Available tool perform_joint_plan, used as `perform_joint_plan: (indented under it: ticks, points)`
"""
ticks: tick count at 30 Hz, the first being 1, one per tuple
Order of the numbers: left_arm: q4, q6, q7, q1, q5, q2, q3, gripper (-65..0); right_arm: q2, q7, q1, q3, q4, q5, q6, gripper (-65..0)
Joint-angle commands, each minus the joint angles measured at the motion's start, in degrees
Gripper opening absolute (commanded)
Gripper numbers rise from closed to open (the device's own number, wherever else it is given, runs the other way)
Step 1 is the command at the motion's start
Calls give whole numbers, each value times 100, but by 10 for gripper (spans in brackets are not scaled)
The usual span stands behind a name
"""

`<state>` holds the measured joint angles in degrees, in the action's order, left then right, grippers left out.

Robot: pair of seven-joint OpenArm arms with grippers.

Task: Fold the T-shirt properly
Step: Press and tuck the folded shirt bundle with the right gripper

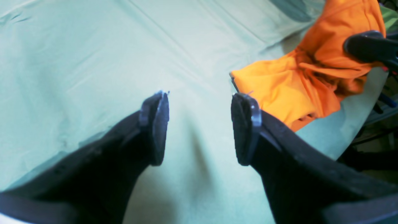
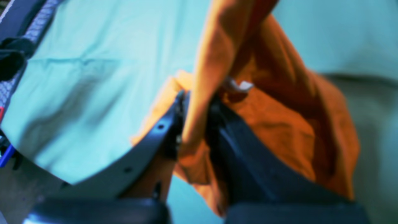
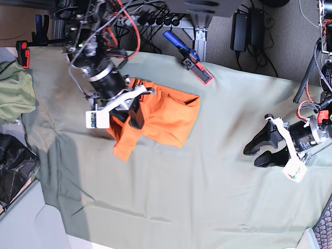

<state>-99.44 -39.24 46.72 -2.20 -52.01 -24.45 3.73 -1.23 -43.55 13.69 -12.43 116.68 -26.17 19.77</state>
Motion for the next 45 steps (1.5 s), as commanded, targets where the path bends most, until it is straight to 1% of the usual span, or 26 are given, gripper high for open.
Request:
perform_joint_plan:
  ticks: [1,6,9,12,14,15,16,17,18,22,29,34,38,42,45]
  points:
    - [-94,-76,-122,90,-138,-66,37,-296,61,227,-70,74,109,-17,297,-650]
    - [-94,-76,-120,90,-136,-68,37,-296,352,330,-79,450,105,280,297,-650]
    - [-94,-76,-120,90,-138,-68,37,-296,422,330,-79,654,61,328,299,-650]
    - [-94,-76,-120,90,-138,-68,37,-296,426,328,-79,796,-44,328,299,-643]
    - [-94,-76,-120,90,-138,-68,37,-296,426,328,-79,841,-111,328,299,-461]
    - [-94,-76,-120,90,-138,-68,37,-296,426,328,-79,850,-133,326,299,-390]
    - [-94,-76,-120,90,-138,-68,37,-296,426,328,-79,861,-144,326,299,-339]
    - [-94,-76,-120,90,-138,-68,37,-296,426,328,-79,876,-144,323,299,-310]
    - [-94,-76,-120,90,-140,-68,37,-296,426,323,-79,894,-144,299,299,-300]
    - [-94,-76,-120,90,-138,-66,37,-296,428,251,-76,1082,-144,4,302,-301]
    - [-94,-76,-120,90,-136,-68,37,-296,428,245,-66,1718,-136,-39,308,-301]
    - [-94,-76,-122,90,-136,-66,37,-296,452,243,-63,1781,-101,-398,317,-303]
    - [-94,-76,-120,90,-136,-68,37,-296,544,203,-66,1781,-101,-501,317,-303]
    - [-94,-76,-122,90,-136,-68,37,-296,603,-2,-61,1821,-101,-857,323,-305]
    - [-94,-76,-122,90,-131,-68,37,-296,603,2,-66,1926,-101,-855,323,-305]
